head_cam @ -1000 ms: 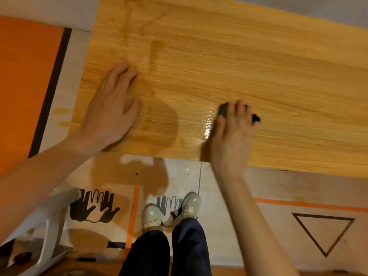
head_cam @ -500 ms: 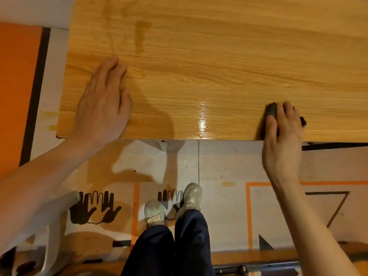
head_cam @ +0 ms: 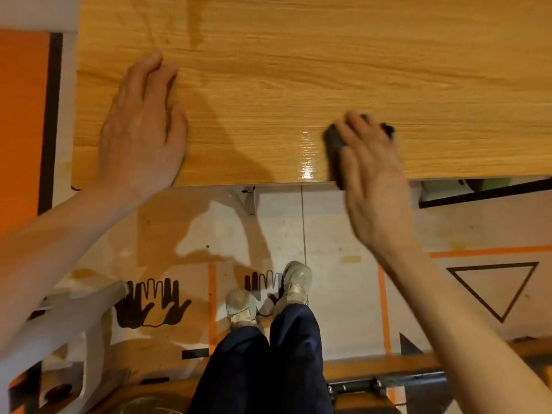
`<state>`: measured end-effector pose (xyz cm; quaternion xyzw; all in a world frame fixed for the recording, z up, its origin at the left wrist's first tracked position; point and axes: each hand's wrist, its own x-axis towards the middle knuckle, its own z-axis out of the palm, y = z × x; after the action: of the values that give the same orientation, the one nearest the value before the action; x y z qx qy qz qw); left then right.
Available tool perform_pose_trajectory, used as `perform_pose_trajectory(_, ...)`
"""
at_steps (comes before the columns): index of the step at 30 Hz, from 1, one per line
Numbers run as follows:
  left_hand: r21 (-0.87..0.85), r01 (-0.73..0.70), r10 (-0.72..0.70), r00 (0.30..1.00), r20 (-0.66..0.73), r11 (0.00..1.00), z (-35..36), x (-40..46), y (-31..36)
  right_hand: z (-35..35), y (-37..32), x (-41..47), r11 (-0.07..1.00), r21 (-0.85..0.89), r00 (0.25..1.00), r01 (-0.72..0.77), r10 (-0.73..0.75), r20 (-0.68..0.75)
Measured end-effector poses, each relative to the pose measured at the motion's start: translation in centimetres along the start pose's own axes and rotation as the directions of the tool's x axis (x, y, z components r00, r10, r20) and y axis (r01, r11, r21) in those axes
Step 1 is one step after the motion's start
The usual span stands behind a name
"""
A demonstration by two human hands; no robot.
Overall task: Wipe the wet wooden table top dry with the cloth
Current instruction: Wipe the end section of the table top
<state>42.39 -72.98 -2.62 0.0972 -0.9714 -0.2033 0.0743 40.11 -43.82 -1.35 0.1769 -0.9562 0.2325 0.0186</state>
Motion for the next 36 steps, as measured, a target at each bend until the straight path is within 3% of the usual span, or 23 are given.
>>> perform_pose_trajectory(2, 0.011, -0.011, 0.011, 1.000, -0.006, 1.000, 0.1, -0.1, -0.1, -1.8, 3.0, -0.9, 0.992, 0.048, 0.991, -0.116, 0.119, -0.056)
perform_pose_trajectory(5, 0.023, -0.022, 0.022, 1.000, -0.007, 1.000, 0.1, -0.1, -0.1, -0.8, 2.0, -1.6, 0.992, 0.057, 0.988, -0.110, 0.115, -0.100)
perform_pose_trajectory(10, 0.034, -0.019, 0.020, 1.000, -0.013, 0.999, 0.1, -0.1, 0.0, 4.2, -5.1, -1.2, 0.974, 0.043, 0.974, 0.221, -0.219, -0.053)
perform_pose_trajectory(12, 0.028, -0.014, 0.015, 1.000, -0.015, 1.000, 0.1, -0.2, 0.0, 3.9, -4.7, -0.6, 0.923, 0.061, 0.924, 0.379, -0.381, 0.023)
perform_pose_trajectory(14, 0.028, -0.022, 0.022, 1.000, -0.019, 0.999, 0.1, -0.1, -0.1, 1.9, -1.6, -0.5, 0.892, 0.041, 0.885, 0.451, -0.453, 0.109)
perform_pose_trajectory(16, 0.023, -0.036, 0.036, 0.999, -0.021, 0.999, 0.1, -0.1, -0.2, -0.7, 2.6, -1.2, 0.921, -0.021, 0.915, 0.390, -0.385, 0.120)
perform_pose_trajectory(18, 0.022, -0.037, 0.037, 0.999, -0.019, 0.999, 0.2, -0.2, -0.2, -2.6, 5.2, -2.5, 0.971, -0.079, 0.974, 0.226, -0.222, 0.055)
perform_pose_trajectory(21, 0.026, -0.037, 0.038, 0.999, -0.012, 0.999, 0.2, -0.3, -0.2, -2.1, 4.4, -3.5, 0.992, -0.082, 0.994, 0.096, -0.100, -0.039)
perform_pose_trajectory(25, 0.020, -0.026, 0.026, 1.000, -0.002, 0.999, 0.1, -0.3, 0.1, 2.7, -2.9, -2.5, 0.988, 0.083, 0.992, 0.128, -0.128, -0.002)
perform_pose_trajectory(29, 0.019, -0.021, 0.021, 1.000, 0.015, 1.000, -0.1, -0.3, 0.3, 6.8, -8.8, -1.8, 0.948, 0.024, 0.947, 0.318, -0.317, -0.049)
perform_pose_trajectory(33, 0.043, -0.090, 0.088, 0.994, 0.061, 0.995, -1.0, -0.1, -0.8, 4.4, -3.9, -1.2, 0.864, -0.082, 0.866, 0.497, -0.500, -0.009)
perform_pose_trajectory(36, 0.024, -0.068, 0.067, 0.997, 0.042, 0.997, -1.9, -0.2, -3.0, 1.5, 0.8, -2.4, 0.924, -0.080, 0.926, 0.373, -0.376, -0.025)
